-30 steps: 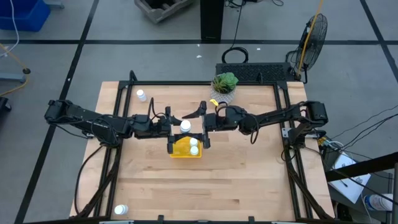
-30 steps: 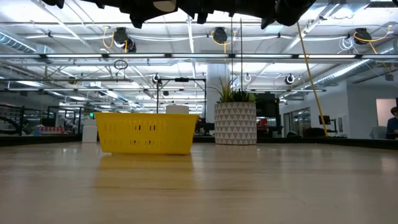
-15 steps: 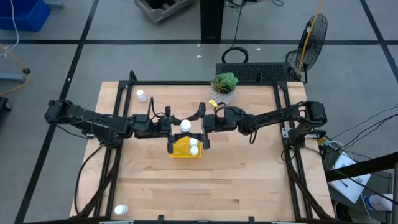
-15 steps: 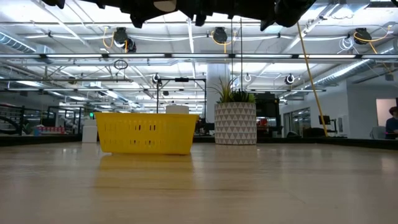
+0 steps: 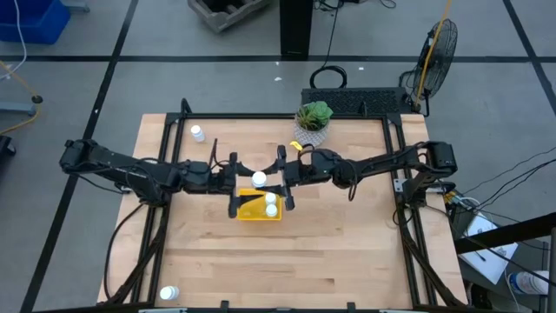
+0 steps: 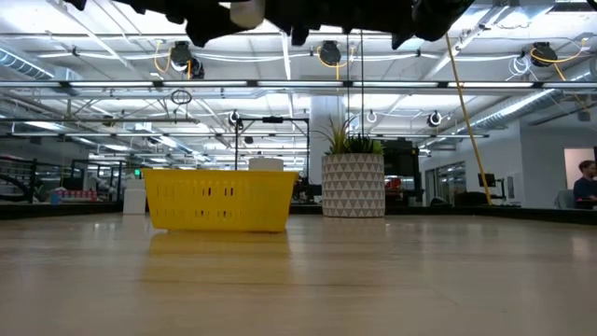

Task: Pick and place pill bottles into a basket
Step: Put the white pill bottle into the yellow bin

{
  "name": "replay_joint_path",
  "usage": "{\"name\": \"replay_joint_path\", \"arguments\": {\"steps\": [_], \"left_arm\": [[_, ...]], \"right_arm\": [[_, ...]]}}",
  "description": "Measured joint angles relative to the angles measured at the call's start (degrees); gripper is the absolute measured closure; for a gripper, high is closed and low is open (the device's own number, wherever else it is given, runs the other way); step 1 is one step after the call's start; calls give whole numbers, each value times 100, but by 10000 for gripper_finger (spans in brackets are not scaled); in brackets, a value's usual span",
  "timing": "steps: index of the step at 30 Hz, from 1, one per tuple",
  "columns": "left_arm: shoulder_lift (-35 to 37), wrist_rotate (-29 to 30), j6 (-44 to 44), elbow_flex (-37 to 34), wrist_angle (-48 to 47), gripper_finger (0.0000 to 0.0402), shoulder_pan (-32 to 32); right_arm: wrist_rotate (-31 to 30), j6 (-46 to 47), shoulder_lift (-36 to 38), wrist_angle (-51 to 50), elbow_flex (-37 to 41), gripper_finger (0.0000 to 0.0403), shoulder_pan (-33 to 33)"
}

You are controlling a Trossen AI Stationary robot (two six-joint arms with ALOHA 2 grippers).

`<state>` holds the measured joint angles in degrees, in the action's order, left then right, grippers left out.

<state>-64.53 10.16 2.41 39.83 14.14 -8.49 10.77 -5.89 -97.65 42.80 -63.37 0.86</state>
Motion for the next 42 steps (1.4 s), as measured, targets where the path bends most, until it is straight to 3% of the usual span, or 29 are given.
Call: {"name": "replay_joint_path", "arguments": {"steps": [5,11,18,25,42], "left_arm": [[622,-14,-15,0,-638,69,4],[988,-161,-88,451,-2074,87,48],[530,-174,-62,1188,-3150,123,-37],[75,-223,-64,1738,-3952,133,-37],[-685,-265,13,2492,-4455,133,-26]], "right_arm": [[-10,28,61,-535,4,247,27],[-9,70,67,-698,2,247,24],[0,220,-142,-624,1,248,20],[160,339,-455,-278,5,248,-23],[288,443,-463,-258,2,248,-62]]}}
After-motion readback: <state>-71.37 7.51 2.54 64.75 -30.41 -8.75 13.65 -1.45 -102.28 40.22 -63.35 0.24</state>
